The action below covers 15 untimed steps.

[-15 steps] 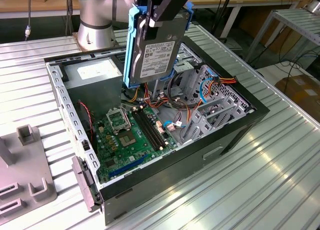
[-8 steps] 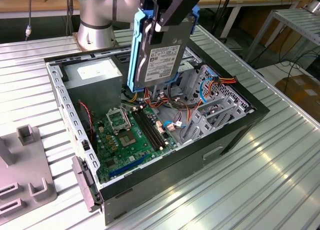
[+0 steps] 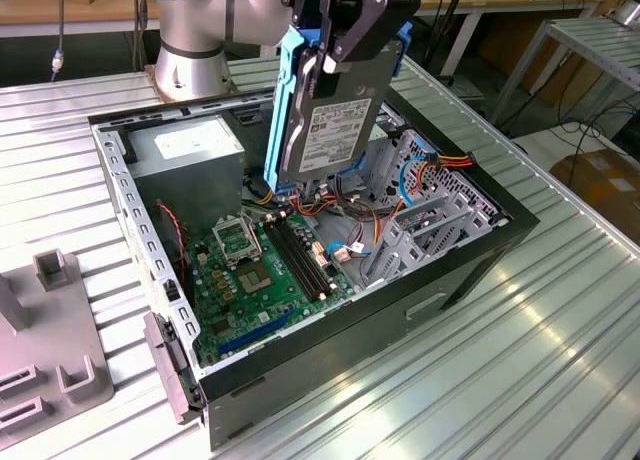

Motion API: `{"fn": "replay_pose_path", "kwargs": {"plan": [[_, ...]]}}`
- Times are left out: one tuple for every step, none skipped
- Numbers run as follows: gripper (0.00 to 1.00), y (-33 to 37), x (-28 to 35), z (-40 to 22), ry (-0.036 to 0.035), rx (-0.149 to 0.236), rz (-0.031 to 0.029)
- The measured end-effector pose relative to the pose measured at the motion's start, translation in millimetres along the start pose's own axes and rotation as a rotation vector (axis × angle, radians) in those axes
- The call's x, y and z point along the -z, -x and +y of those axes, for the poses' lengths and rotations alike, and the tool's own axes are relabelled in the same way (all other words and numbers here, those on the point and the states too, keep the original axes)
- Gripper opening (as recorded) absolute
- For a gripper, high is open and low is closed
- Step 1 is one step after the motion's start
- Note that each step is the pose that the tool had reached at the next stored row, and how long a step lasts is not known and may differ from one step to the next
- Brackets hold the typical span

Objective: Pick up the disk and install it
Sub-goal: 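Insert the disk into the insertion slot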

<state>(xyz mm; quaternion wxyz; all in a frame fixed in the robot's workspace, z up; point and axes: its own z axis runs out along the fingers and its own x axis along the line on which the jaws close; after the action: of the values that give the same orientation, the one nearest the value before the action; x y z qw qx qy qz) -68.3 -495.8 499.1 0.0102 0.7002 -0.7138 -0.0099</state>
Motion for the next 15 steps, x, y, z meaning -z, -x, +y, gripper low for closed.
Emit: {"fn": "replay_pose_path", "kwargs": {"plan": [[0.37,-1.1,0.0,-0.4,0.0000,0.000,0.0004],[0.37,-2.2,0.0,-0.8,0.0000,0.000,0.0006],[0.37,-4.3,-0.1,-1.6,0.0000,0.000,0.0011],[0.37,-6.1,-0.2,-2.3,0.0000,0.000,0.0014],[0.37,-7.2,-0.2,-2.8,0.0000,0.000,0.0016],[0.37,-8.5,-0.3,-3.6,0.0000,0.000,0.0020],[0.37,-9.4,-0.5,-5.1,0.0000,0.000,0.0025],[0.37,-9.8,-0.6,-7.2,-0.0001,0.000,0.0032],[0.37,-9.8,-0.7,-10.0,-0.0001,0.000,0.0035],[0.37,-9.8,-0.7,-12.0,-0.0001,0.000,0.0035],[0.37,-9.8,-0.8,-13.8,-0.0001,0.000,0.0036],[0.37,-9.8,-0.8,-16.7,-0.0001,0.000,0.0035],[0.37,-9.8,-0.9,-17.9,-0.0001,0.000,0.0036],[0.37,-9.8,-0.9,-18.9,0.0000,0.000,0.0036],[0.37,-9.7,-0.8,-19.4,0.0000,0.000,0.0037]]}}
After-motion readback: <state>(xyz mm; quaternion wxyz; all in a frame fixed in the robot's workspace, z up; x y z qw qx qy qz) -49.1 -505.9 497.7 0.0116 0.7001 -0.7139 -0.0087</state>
